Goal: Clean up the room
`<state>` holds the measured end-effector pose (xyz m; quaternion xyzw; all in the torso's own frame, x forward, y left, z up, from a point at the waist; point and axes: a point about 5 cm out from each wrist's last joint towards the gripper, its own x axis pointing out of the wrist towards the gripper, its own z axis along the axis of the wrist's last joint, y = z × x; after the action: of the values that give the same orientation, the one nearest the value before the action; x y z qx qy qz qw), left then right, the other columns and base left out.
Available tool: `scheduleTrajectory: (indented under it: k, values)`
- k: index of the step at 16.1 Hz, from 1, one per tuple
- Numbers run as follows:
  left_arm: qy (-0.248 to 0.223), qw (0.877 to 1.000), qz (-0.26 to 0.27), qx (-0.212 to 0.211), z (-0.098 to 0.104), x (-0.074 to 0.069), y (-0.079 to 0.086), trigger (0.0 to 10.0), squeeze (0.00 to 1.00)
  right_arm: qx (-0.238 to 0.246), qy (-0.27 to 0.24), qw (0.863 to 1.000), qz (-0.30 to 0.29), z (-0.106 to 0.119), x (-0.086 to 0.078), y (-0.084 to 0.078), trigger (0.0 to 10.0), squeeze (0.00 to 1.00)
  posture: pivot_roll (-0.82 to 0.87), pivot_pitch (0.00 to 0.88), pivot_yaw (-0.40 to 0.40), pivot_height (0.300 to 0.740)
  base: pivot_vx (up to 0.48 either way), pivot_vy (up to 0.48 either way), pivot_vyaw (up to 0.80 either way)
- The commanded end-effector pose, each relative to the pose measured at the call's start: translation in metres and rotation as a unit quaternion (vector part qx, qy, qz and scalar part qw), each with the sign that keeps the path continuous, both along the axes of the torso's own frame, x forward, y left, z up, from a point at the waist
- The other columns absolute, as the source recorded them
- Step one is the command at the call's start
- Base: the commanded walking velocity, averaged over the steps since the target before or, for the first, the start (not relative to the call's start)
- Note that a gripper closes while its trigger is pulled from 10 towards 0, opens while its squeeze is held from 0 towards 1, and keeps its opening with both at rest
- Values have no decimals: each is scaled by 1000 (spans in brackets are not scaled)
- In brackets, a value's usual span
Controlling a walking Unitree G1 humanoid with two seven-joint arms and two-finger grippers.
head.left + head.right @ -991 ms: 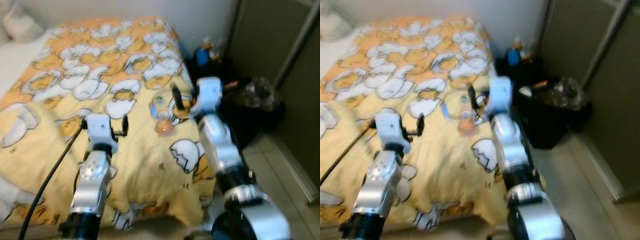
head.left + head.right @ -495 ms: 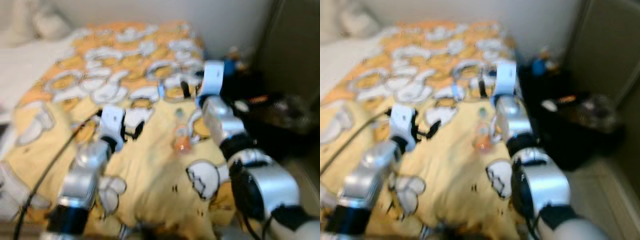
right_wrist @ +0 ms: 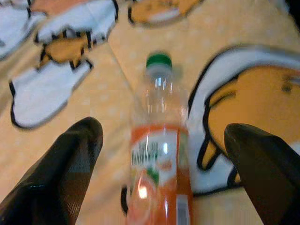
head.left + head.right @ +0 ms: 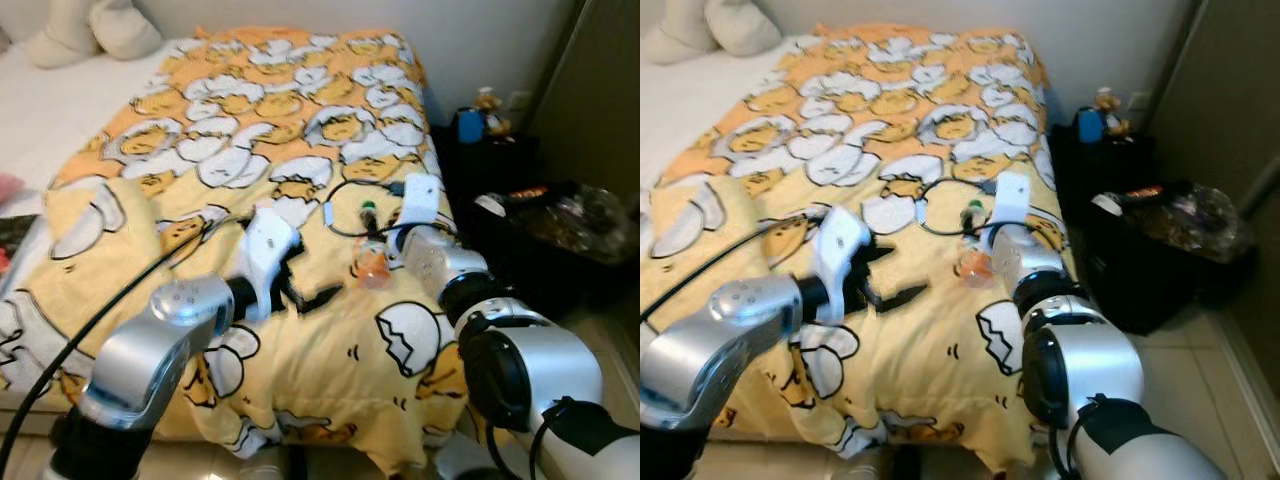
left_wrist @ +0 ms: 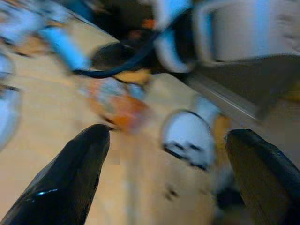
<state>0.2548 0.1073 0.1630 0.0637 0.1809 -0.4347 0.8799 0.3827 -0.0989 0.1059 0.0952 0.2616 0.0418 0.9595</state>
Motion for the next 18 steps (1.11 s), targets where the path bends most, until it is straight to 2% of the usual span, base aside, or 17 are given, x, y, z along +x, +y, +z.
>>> scheduleTrajectory:
  k: [1,4,6,10,12,14,15,18]
  values:
    - [5,1000,-13,3,3,-5,0,10000,0,-1,18,1000,8,-8,-5,3,10000,0,-16,122,77,740,0,0,0]
    - [32,999,4,8,0,-17,5,10000,0,-30,25,999,16,-16,-9,5,10000,0,7,155,74,740,0,0,0]
    - [44,999,17,15,-1,-26,10,10000,0,-44,21,998,32,-16,-10,13,10000,0,47,201,69,740,0,0,0]
    - [59,997,41,40,-3,-38,22,10000,0,-27,25,998,55,-23,-17,27,10000,0,84,245,65,740,0,0,0]
    - [65,996,51,40,-3,-40,24,10000,0,-2,43,997,57,-31,-23,33,10000,0,97,255,65,740,0,0,0]
    - [70,995,57,44,-4,-42,26,10000,0,-16,41,997,68,-36,-26,35,10000,0,102,258,67,740,0,0,0]
    - [73,994,59,46,-4,-43,27,10000,0,-17,41,997,62,-38,-27,34,0,0,102,258,67,740,0,0,0]
    - [73,994,62,46,-4,-42,26,10000,0,-6,35,998,53,-35,-25,34,0,0,102,249,67,740,0,0,0]
